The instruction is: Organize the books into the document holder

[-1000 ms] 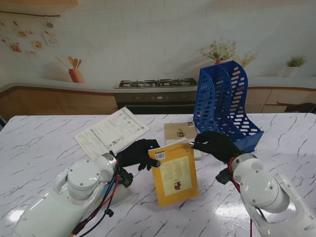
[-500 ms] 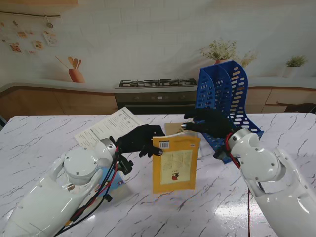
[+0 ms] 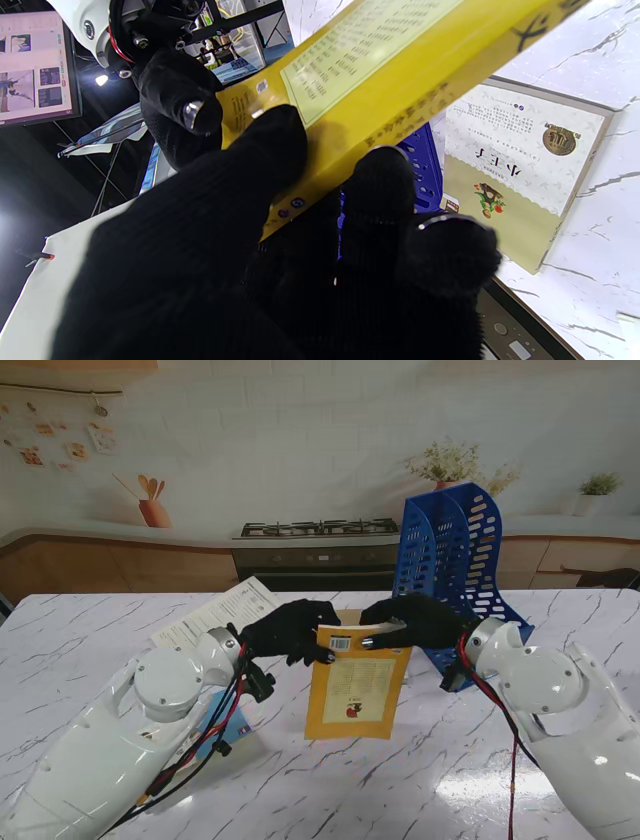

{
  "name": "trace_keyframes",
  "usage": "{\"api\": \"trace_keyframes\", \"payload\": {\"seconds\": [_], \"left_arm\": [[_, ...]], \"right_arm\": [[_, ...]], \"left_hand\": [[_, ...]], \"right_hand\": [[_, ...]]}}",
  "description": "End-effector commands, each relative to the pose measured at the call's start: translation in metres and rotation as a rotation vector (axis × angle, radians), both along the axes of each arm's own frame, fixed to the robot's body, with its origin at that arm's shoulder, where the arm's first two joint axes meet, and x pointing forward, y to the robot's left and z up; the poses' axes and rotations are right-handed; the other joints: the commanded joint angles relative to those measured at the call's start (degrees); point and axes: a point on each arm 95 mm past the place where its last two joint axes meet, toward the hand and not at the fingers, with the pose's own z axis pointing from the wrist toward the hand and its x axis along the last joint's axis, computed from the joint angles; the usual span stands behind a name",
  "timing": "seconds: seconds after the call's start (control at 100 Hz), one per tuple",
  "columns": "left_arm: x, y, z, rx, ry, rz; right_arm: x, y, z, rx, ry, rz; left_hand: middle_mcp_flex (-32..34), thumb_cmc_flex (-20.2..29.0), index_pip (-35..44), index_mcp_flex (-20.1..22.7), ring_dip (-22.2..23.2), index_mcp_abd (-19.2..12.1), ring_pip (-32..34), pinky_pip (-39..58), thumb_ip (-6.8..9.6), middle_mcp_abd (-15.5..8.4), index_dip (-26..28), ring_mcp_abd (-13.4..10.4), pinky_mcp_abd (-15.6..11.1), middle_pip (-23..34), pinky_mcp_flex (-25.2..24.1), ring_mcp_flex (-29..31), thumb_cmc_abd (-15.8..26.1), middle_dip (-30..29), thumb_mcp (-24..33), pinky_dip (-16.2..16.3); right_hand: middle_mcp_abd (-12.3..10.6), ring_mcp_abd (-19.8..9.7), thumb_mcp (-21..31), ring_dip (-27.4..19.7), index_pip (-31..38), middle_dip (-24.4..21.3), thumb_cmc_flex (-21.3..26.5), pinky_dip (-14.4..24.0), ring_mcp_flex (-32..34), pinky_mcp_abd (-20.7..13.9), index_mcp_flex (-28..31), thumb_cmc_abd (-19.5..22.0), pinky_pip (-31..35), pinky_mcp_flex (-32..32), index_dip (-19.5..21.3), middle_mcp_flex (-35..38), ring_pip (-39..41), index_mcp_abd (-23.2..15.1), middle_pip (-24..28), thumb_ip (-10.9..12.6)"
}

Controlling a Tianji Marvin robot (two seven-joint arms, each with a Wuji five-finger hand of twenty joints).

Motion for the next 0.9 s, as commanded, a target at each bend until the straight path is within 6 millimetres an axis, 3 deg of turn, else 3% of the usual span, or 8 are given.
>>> {"api": "trace_keyframes", "payload": {"seconds": [0.0, 0.08, 0.16, 0.25, 0.35, 0.57, 0.72, 0.89], "left_arm": [[0.000, -0.007, 0.010, -0.019, -0.028, -0.020], [0.002, -0.007, 0.010, -0.015, -0.028, -0.016], [0.004, -0.008, 0.010, -0.010, -0.024, -0.014], [0.007, -0.009, 0.008, -0.010, -0.017, -0.009], [0.009, -0.011, 0.005, -0.011, -0.005, -0.016], [0.013, -0.014, 0.003, -0.009, -0.010, -0.004], [0.015, -0.015, 0.001, -0.015, -0.010, 0.009], [0.017, -0.017, -0.004, -0.047, 0.007, 0.045]], "right_arm": [[-0.001, 0.000, -0.001, -0.006, 0.007, 0.015], [-0.002, -0.001, -0.002, -0.004, 0.023, 0.033], [-0.004, -0.003, -0.003, 0.002, 0.044, 0.048], [-0.005, -0.004, -0.007, 0.008, 0.063, 0.070], [-0.005, -0.007, -0.011, -0.002, 0.099, 0.130], [-0.005, -0.008, -0.018, 0.000, 0.159, 0.180], [-0.008, -0.007, -0.021, 0.028, 0.119, 0.153], [-0.011, -0.006, -0.027, 0.075, 0.058, 0.103]], "left_hand": [[2.02, 8.69, 7.39, 3.59, -0.60, -8.43, -0.99, 5.94, 3.77, -2.83, 2.95, 0.09, -4.29, 0.37, 0.79, 2.08, 4.63, 1.27, 7.88, -0.77], [2.06, 8.65, 7.37, 3.59, -0.68, -8.46, -0.99, 5.88, 3.74, -2.87, 3.01, 0.16, -4.35, 0.32, 0.79, 2.12, 4.67, 1.33, 7.91, -0.88], [2.18, 8.61, 7.38, 3.62, -0.74, -8.48, -0.95, 5.80, 3.73, -2.89, 3.06, 0.09, -4.40, 0.34, 0.77, 2.21, 4.63, 1.39, 7.93, -0.97], [2.20, 8.57, 7.39, 3.68, -0.85, -8.57, -0.98, 5.76, 3.72, -2.91, 3.13, 0.03, -4.51, 0.26, 0.79, 2.29, 4.54, 1.42, 8.02, -1.08], [2.23, 8.55, 7.37, 3.69, -0.91, -8.57, -0.99, 5.75, 3.71, -2.96, 3.14, -0.01, -4.57, 0.24, 0.78, 2.34, 4.49, 1.44, 8.07, -1.13], [2.06, 8.55, 7.28, 3.46, -1.08, -8.87, -1.11, 5.48, 3.50, -2.98, 3.21, -0.15, -4.59, -0.03, 0.69, 2.22, 4.63, 1.44, 7.92, -1.41], [1.92, 8.58, 7.20, 3.35, -1.21, -9.01, -1.32, 5.00, 3.30, -3.09, 3.27, -0.12, -4.25, -0.36, 0.59, 2.02, 4.80, 1.33, 7.50, -1.81], [1.27, 8.86, 6.34, 2.19, -1.23, -8.42, -1.80, 4.39, 3.14, -1.15, 1.76, 0.32, -3.50, -3.33, 0.41, 1.33, 5.23, -0.11, 5.21, -2.61]], "right_hand": [[-1.56, -3.12, -0.28, 2.19, 2.71, 2.04, 2.16, 2.60, 4.16, 10.15, 2.65, -0.52, 2.65, 1.60, 0.98, 3.01, 2.27, -3.39, 2.18, 1.33], [-1.96, -4.12, -3.72, 4.51, 5.86, 4.58, 7.99, 6.14, 8.67, 9.69, 5.33, 1.06, 7.26, 5.58, 2.89, 6.40, 6.11, -4.89, 5.45, 1.40], [-2.39, -4.56, -7.78, 5.84, 16.17, 6.28, 14.33, 8.05, 11.18, 9.04, 4.25, 0.38, 10.25, 8.10, -2.33, 8.85, 8.83, -7.19, 8.04, -0.28], [-3.13, -5.46, 5.63, 7.70, 28.28, 12.28, 18.66, 10.41, 14.49, 7.32, 2.58, -2.56, 15.72, 13.01, -7.24, 12.33, 13.32, -10.33, 9.76, -2.85], [-3.36, -6.13, 17.67, 9.51, 30.91, 17.04, 20.67, 11.68, 17.14, 5.27, 3.73, 0.06, 20.55, 17.16, -0.28, 14.32, 18.10, -12.56, 12.09, -3.92], [-2.59, -6.73, 28.35, 15.16, 28.43, 21.20, 19.22, 20.17, 20.32, 1.27, 4.00, 11.90, 36.49, 27.87, 30.92, 8.79, 34.50, -11.59, 29.80, 1.10], [-3.61, -11.91, 29.10, 20.21, 35.64, 26.92, 21.14, 24.12, 24.41, -3.19, 3.48, 13.19, 47.60, 41.50, 37.76, 6.61, 51.35, -13.08, 41.54, 0.29], [-4.31, -20.16, 29.23, 25.13, 42.52, 32.14, 22.21, 18.24, 32.34, -13.46, 4.22, 14.14, 58.24, 62.52, 40.04, 6.78, 66.66, -15.45, 49.07, -0.54]]}}
